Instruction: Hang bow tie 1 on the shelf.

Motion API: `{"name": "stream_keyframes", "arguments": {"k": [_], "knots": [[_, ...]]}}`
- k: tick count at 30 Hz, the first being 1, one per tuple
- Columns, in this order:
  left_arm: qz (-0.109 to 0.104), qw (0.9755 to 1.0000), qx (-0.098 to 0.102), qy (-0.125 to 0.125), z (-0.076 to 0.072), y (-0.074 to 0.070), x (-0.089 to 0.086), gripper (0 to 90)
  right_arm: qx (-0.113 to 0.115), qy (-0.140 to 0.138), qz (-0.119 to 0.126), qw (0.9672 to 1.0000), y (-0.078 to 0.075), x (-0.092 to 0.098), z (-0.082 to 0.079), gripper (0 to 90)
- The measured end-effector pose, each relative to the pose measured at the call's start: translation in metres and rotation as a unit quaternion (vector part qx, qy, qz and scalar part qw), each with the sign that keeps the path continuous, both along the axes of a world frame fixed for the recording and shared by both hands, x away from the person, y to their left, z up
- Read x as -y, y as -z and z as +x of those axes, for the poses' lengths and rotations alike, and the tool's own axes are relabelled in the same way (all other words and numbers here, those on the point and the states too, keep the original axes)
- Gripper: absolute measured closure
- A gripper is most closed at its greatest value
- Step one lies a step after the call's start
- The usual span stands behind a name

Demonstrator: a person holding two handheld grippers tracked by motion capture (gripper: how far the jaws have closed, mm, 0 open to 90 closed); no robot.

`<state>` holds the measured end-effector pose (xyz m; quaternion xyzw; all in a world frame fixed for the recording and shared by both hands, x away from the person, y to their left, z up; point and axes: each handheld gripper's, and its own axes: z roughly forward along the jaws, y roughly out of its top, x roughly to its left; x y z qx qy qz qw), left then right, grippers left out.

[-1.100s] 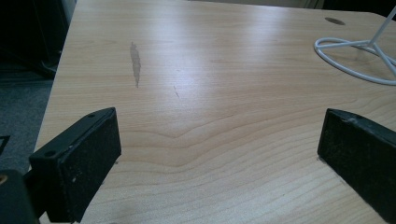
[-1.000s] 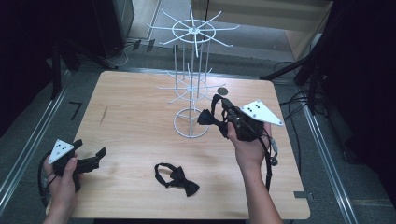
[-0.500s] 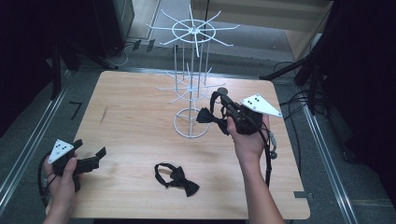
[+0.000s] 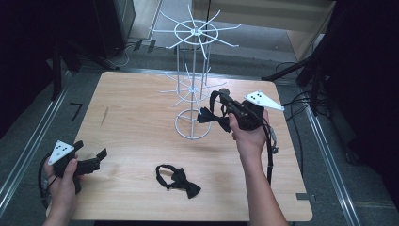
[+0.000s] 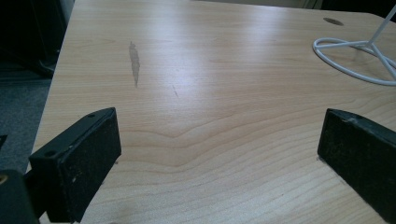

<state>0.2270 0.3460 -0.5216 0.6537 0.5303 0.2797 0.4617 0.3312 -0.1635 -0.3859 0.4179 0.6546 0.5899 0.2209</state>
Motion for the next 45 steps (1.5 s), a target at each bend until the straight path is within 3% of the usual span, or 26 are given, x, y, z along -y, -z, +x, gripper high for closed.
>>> {"name": "stream_keyframes", "arguments": {"k": [6,9,12,20,28,32,35,40,45], "knots": [[0.000,1.0000,0.000,0.000,0.000,0.000,0.000,0.0,-0.009,-0.008,0.011,0.9999,0.001,0.001,0.001,87.7],[0.001,1.0000,-0.001,0.000,0.000,0.000,0.000,0.0,-0.019,-0.012,0.014,0.9996,0.002,0.001,0.002,81.3],[0.001,1.0000,-0.001,0.001,0.000,0.000,0.000,0.0,-0.022,-0.002,0.010,0.9997,0.006,-0.002,0.004,63.8],[0.001,1.0000,-0.001,0.001,0.000,0.000,0.000,0.0,-0.028,0.007,0.024,0.9993,0.014,-0.001,0.004,59.1],[0.002,1.0000,-0.002,0.001,0.000,0.000,0.000,0.0,-0.032,0.001,0.018,0.9993,0.025,-0.002,0.002,54.3],[0.003,1.0000,-0.001,0.001,0.000,0.000,0.000,0.0,-0.033,-0.002,0.013,0.9994,0.031,-0.003,0.001,54.8],[0.003,1.0000,-0.001,0.001,0.000,0.000,0.000,0.0,-0.034,-0.024,0.013,0.9990,0.037,-0.005,0.000,67.3],[0.004,1.0000,-0.002,0.002,0.000,0.000,0.000,0.0,-0.031,-0.048,0.009,0.9983,0.038,-0.010,0.002,77.5],[0.004,1.0000,-0.001,0.002,0.000,0.000,0.000,0.0,-0.025,-0.043,0.006,0.9988,0.039,-0.017,0.007,83.6]]}}
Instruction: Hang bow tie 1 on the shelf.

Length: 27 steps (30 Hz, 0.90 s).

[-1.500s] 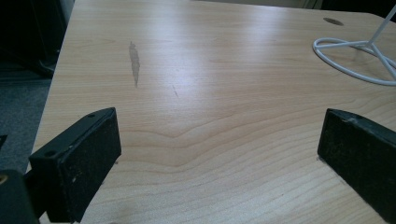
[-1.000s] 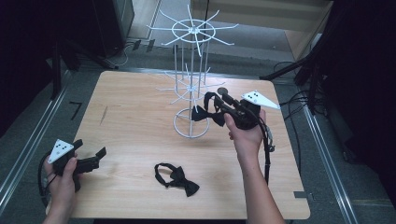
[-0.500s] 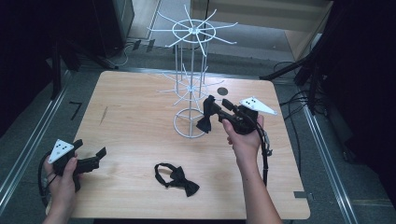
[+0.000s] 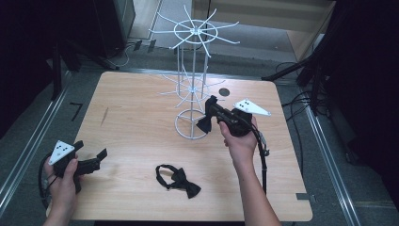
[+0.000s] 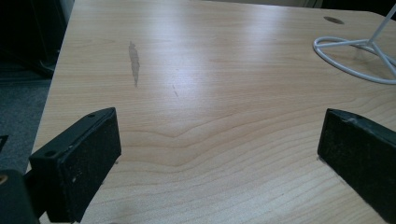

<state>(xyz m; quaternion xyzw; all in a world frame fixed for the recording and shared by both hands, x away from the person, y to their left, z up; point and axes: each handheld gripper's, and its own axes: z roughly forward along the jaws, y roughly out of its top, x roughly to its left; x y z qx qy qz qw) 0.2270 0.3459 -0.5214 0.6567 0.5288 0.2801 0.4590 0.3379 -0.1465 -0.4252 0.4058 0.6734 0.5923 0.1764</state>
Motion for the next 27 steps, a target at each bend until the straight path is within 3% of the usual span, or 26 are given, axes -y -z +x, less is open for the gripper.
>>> {"name": "stream_keyframes", "arguments": {"k": [4,18,27], "knots": [[-0.002,1.0000,0.000,0.000,0.000,0.000,0.000,0.0,0.009,0.003,-0.004,0.9999,0.000,-0.005,0.002,86.6],[-0.002,1.0000,0.000,0.000,0.000,0.000,0.000,0.0,0.008,0.010,-0.018,0.9998,-0.001,-0.018,0.008,87.7],[-0.001,1.0000,0.000,0.000,0.000,0.000,0.000,0.0,0.017,0.016,-0.027,0.9994,0.002,-0.015,-0.004,77.9]]}}
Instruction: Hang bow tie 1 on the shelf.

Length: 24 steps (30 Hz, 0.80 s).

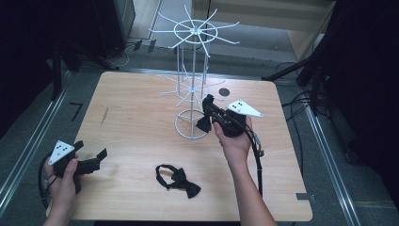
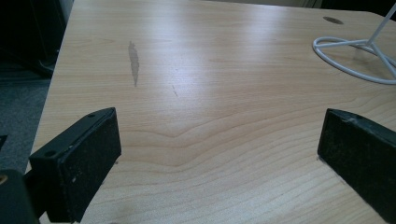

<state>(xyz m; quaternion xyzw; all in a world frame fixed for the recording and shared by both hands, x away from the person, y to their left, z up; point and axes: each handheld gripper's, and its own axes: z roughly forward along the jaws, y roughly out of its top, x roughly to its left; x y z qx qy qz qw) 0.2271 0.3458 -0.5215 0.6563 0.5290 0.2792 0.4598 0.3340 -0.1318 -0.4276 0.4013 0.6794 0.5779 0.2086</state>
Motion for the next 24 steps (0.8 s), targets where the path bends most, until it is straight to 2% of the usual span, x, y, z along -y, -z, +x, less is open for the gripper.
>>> {"name": "stream_keyframes", "arguments": {"k": [7,14,24], "knots": [[0.002,1.0000,0.000,0.000,0.000,0.000,0.000,0.0,0.003,0.001,-0.017,0.9998,0.004,0.001,-0.010,70.0],[0.001,1.0000,0.000,0.001,0.000,0.000,0.000,0.0,0.003,0.014,-0.035,0.9993,0.013,0.000,-0.023,61.5],[0.000,1.0000,-0.003,0.002,0.000,0.000,0.001,0.0,-0.009,-0.003,-0.044,0.9990,0.025,-0.001,-0.038,58.2]]}}
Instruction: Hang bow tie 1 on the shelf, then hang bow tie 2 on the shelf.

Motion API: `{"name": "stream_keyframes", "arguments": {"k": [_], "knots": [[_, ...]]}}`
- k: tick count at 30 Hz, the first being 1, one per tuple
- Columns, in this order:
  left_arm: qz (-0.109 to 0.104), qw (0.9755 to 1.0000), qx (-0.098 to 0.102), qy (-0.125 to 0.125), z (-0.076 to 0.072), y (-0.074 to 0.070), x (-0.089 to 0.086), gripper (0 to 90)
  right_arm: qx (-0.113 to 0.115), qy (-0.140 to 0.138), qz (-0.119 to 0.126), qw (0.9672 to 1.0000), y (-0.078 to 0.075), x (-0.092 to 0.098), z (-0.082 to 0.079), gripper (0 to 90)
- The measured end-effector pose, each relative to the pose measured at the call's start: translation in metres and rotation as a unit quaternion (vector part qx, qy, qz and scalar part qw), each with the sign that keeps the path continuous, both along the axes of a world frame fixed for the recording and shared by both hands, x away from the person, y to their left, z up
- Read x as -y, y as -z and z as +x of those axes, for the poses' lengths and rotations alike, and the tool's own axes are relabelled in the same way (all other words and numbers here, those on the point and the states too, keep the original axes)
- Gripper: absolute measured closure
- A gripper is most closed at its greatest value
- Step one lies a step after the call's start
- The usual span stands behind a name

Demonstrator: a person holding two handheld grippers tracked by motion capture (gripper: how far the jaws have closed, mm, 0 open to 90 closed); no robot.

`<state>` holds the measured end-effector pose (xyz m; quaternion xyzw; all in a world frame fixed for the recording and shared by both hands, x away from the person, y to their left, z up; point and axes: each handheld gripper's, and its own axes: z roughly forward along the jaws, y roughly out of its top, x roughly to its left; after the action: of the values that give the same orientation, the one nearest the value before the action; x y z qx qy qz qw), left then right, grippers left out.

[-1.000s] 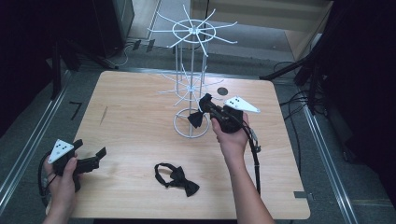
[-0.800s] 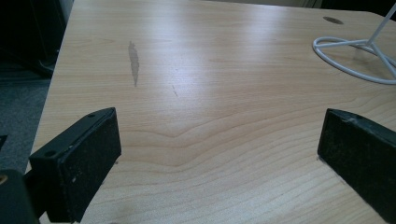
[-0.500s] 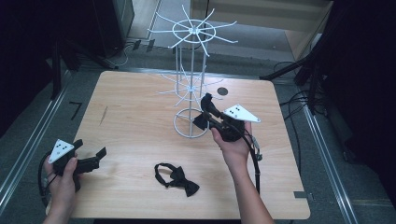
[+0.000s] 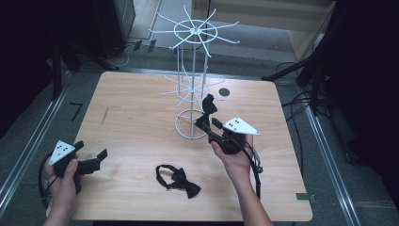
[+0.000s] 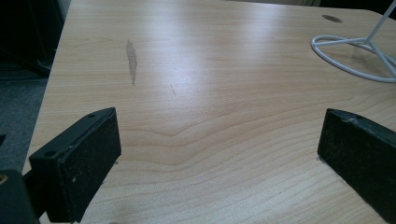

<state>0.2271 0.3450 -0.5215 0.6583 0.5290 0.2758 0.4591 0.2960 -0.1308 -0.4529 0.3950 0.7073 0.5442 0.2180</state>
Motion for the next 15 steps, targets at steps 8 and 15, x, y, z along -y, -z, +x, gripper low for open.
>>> {"name": "stream_keyframes", "arguments": {"k": [8,15], "knots": [[-0.002,1.0000,0.000,0.001,0.000,0.000,0.000,0.0,-0.012,-0.012,-0.005,0.9998,0.014,-0.004,-0.010,56.7],[-0.001,1.0000,0.000,0.001,0.000,0.000,-0.001,0.0,-0.027,-0.021,-0.008,0.9994,0.026,-0.007,-0.017,56.0]]}}
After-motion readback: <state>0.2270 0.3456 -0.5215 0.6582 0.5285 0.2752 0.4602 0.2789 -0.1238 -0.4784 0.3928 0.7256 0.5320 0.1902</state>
